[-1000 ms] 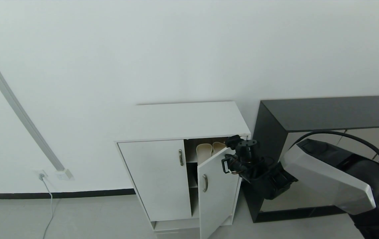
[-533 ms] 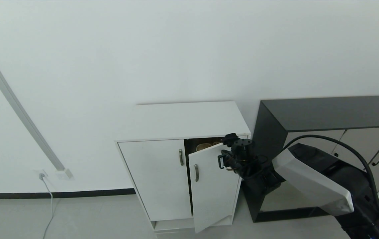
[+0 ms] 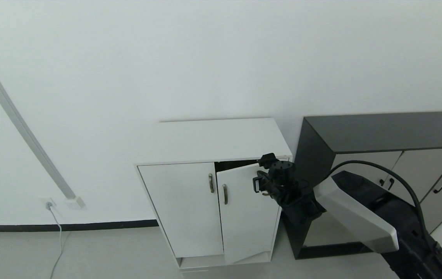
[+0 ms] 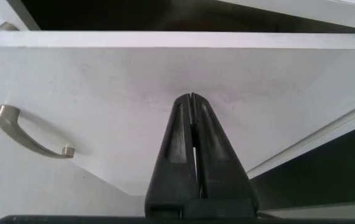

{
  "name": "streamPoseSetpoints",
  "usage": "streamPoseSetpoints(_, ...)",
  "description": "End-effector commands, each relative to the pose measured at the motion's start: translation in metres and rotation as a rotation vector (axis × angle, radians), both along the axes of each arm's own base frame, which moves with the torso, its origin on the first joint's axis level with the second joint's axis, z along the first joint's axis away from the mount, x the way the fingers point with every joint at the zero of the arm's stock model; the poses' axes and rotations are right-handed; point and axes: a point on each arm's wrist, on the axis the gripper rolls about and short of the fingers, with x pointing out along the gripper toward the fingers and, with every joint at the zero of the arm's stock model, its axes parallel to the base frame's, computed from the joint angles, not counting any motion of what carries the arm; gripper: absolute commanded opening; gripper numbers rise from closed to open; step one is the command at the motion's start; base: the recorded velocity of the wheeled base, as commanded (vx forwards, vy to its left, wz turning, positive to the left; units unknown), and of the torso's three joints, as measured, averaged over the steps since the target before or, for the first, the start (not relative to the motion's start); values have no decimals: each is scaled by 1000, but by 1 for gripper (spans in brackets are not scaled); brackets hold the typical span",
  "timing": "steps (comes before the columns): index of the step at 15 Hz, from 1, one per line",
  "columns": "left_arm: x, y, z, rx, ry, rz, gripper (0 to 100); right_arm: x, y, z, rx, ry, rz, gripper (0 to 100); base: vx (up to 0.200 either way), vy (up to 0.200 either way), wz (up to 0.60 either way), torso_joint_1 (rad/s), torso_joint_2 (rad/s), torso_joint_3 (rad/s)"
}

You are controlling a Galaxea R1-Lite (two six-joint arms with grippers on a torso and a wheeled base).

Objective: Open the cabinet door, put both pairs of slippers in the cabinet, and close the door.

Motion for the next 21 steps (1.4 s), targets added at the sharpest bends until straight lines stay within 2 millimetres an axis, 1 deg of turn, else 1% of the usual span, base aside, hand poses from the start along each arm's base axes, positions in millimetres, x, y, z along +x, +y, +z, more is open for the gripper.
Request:
streamPoseSetpoints(1, 0, 0, 0, -2, -1, 1, 0, 9, -4, -6, 4, -13, -15, 0, 0, 0, 0, 0, 0, 0)
streamPoseSetpoints(7, 0, 0, 0, -2, -1, -1, 0, 20, -10, -5, 12, -31, -35, 0, 0, 0, 0, 0, 0, 0)
streamPoseSetpoints(14, 0, 0, 0, -2, -1, 1, 0, 22, -9, -1, 15, -42, -34, 0, 0, 0, 0, 0, 0, 0)
streamPoseSetpoints(21, 0, 0, 0, 0, -1, -1, 0, 29, -5, 0, 15, -42, -36, 0, 0, 0, 0, 0, 0, 0)
